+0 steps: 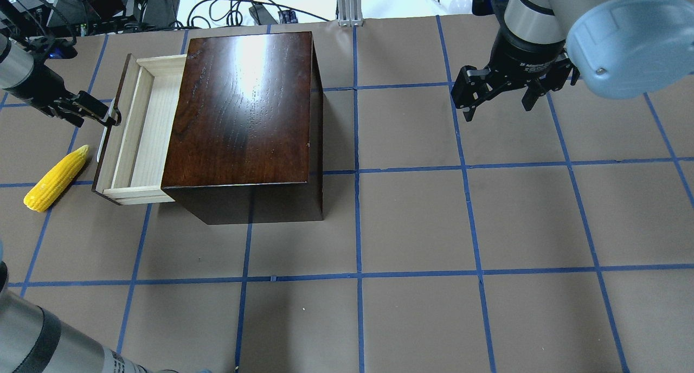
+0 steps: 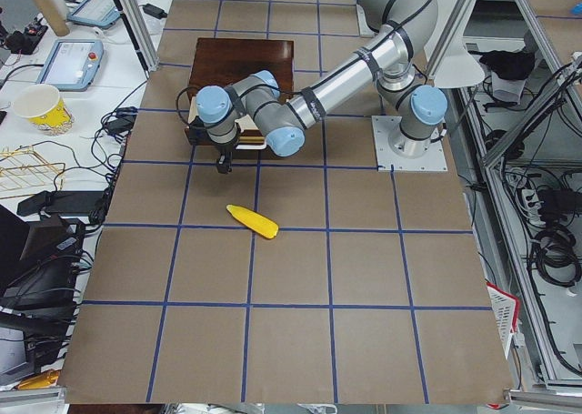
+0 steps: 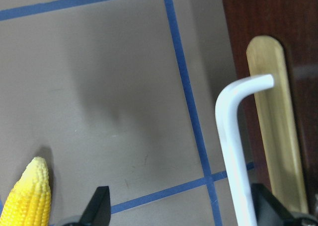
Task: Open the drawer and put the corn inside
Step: 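Release the handle and move the left gripper toward the yellow corn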
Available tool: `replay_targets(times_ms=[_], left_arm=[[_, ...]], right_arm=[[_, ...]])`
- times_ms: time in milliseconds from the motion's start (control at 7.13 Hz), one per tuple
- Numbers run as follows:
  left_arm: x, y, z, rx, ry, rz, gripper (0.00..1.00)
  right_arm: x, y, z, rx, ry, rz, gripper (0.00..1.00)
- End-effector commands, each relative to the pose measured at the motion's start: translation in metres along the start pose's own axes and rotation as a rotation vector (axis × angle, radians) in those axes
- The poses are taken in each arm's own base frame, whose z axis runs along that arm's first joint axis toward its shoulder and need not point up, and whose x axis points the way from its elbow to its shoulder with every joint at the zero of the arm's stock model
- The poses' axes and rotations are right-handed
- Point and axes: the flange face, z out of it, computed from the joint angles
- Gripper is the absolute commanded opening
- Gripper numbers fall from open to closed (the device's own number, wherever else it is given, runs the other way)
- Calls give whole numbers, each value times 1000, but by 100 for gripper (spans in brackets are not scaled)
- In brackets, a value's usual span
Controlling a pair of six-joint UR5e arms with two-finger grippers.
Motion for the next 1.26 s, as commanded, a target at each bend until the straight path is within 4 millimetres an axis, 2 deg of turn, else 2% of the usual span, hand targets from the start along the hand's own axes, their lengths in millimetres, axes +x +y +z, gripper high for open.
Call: replay_targets(times_ms=[0, 140, 280, 421, 561, 841, 1122], left_arm=[[11, 9, -25, -7, 1, -10, 100], [-2, 20, -43, -1, -5, -37, 100], [-24, 35, -62, -9, -23, -65, 100], [-45, 48, -72, -6, -23, -22, 100], [-71, 62, -65, -52, -49, 50, 100], [-104, 78, -49, -67, -36, 155, 100], [-129, 79, -23, -62, -52, 262, 100]], right_arm=[[-1, 0, 1, -1, 0, -2, 100], [-1, 0, 0, 0, 0, -2, 100], [-1, 0, 0, 0, 0, 0, 100], [-1, 0, 0, 0, 0, 0, 100], [-1, 0, 0, 0, 0, -2, 100], [1, 0, 0, 0, 0, 1, 100], [1, 0, 0, 0, 0, 1, 100]])
